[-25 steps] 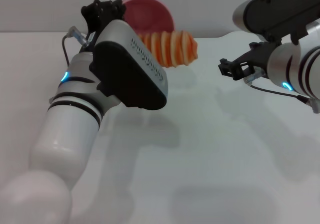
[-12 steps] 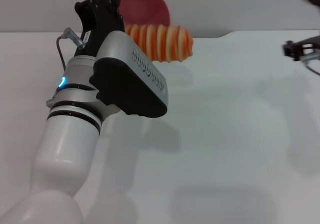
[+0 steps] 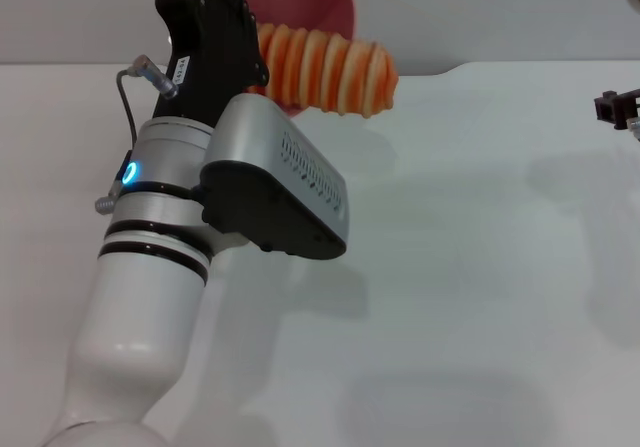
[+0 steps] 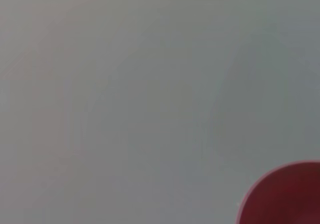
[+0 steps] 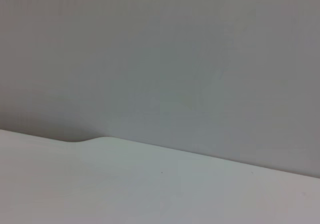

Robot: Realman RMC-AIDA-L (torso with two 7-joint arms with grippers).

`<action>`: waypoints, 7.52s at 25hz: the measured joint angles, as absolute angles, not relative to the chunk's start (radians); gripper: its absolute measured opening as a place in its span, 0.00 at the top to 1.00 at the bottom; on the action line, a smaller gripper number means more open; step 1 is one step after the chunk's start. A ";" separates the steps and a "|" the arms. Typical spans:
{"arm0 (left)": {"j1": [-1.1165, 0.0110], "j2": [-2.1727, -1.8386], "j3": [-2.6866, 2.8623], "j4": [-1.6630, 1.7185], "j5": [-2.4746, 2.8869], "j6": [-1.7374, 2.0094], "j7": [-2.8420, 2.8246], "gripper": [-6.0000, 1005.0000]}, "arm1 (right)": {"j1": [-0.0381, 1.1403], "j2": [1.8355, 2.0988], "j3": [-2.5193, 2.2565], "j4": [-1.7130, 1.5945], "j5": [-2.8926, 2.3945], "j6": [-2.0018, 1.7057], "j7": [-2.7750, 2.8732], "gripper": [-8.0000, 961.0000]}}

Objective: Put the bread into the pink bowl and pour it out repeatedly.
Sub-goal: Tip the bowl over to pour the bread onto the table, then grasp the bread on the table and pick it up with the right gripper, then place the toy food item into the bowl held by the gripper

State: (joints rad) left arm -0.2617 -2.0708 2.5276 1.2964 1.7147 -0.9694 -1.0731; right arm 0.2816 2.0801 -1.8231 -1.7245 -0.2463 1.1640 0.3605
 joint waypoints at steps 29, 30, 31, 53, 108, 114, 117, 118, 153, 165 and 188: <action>-0.278 -2.071 2.548 1.250 1.821 -1.013 -1.191 0.96 | 0.112 2.082 -1.739 -1.511 -0.681 0.300 0.656 0.25; -0.279 -2.071 2.515 1.287 1.770 -0.940 -1.193 0.96 | 0.113 2.082 -1.744 -1.511 -0.682 0.308 0.655 0.25; -0.279 -2.071 2.515 1.287 1.770 -0.940 -1.193 0.96 | 0.114 2.082 -1.752 -1.512 -0.682 0.319 0.654 0.25; -0.471 -2.066 2.092 1.559 0.390 -0.966 -0.430 0.96 | 0.241 2.073 -1.962 -1.668 -0.266 0.835 0.385 0.25; -0.615 -2.069 1.842 1.434 0.164 -1.110 -0.248 0.96 | 0.375 2.077 -2.016 -1.492 0.664 1.070 -0.100 0.25; -0.615 -2.069 1.843 1.434 0.164 -1.110 -0.248 0.96 | 0.385 2.077 -2.015 -1.462 0.665 1.047 -0.103 0.25; -0.615 -2.069 1.844 1.435 0.164 -1.110 -0.248 0.96 | 0.393 2.078 -2.018 -1.446 0.670 1.041 -0.103 0.25; -0.616 -2.069 1.844 1.435 0.164 -1.110 -0.248 0.96 | 0.394 2.078 -2.022 -1.445 0.671 1.038 -0.102 0.25; -0.614 -2.068 1.847 1.438 0.169 -1.100 -0.247 0.96 | 0.453 2.075 -2.016 -1.323 0.761 1.028 -0.162 0.38; -0.611 -2.068 1.849 1.440 0.168 -1.099 -0.247 0.96 | 0.445 2.073 -2.012 -1.366 0.754 1.038 -0.196 0.66; -0.595 -2.070 1.906 1.445 0.094 -1.083 -0.250 0.96 | 0.428 2.074 -1.836 -1.843 0.446 1.180 -0.201 0.83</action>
State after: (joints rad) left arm -0.5949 -2.0696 1.9064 1.4445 0.0935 -1.0827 -0.2500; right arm 0.4285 2.0740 -1.8360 -1.8427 0.4464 1.1797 -0.2010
